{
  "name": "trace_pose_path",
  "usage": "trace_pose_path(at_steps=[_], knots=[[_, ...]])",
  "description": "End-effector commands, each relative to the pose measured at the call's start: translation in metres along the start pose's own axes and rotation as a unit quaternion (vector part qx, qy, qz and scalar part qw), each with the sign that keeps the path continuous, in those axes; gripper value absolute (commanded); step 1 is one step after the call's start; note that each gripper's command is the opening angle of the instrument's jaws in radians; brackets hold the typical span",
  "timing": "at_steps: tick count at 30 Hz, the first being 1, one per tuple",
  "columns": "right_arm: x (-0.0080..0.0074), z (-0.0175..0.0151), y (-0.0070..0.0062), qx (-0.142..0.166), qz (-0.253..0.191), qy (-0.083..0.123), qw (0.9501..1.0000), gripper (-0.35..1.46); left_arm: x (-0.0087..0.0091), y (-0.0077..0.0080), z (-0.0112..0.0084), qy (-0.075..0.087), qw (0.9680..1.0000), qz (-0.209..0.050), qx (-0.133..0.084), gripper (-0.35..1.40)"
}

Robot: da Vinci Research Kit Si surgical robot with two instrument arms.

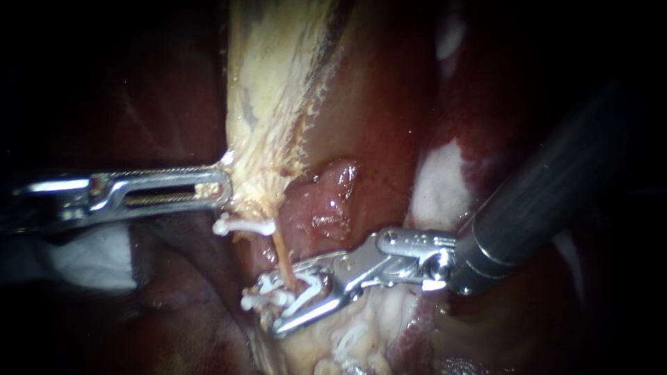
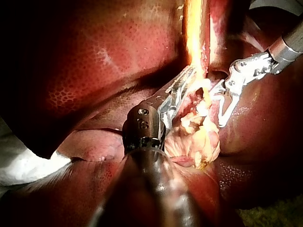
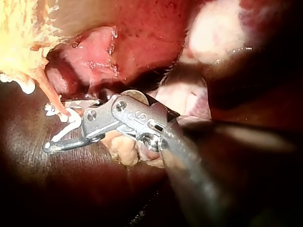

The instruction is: Clipping first clip right tube

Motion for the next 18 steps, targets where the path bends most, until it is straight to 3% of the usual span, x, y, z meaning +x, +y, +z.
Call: trace_pose_path(at_steps=[1,8,11,15,18], knots=[[-0.0001,0.0000,0.0000,-0.001,0.003,0.000,1.0000,0.42,0.0000,0.0000,0.0000,0.000,1.0000,0.000,0.000,-0.35],[-0.0005,-0.0002,0.0002,-0.001,0.006,-0.001,1.0000,0.33,0.0000,0.0000,0.0000,0.000,1.0000,0.000,0.000,-0.35],[-0.0005,-0.0004,0.0004,-0.001,0.015,0.000,0.9999,0.13,0.0000,0.0000,0.0000,0.000,1.0000,0.000,0.000,-0.35],[-0.0007,-0.0011,0.0006,-0.001,0.035,0.000,0.9994,-0.35,0.0000,0.0000,0.0000,0.000,1.0000,0.000,0.000,-0.35],[-0.0008,-0.0016,0.0009,-0.002,0.039,-0.009,0.9992,-0.35,0.0000,0.0001,0.0001,0.000,1.0000,0.000,0.000,-0.35]])
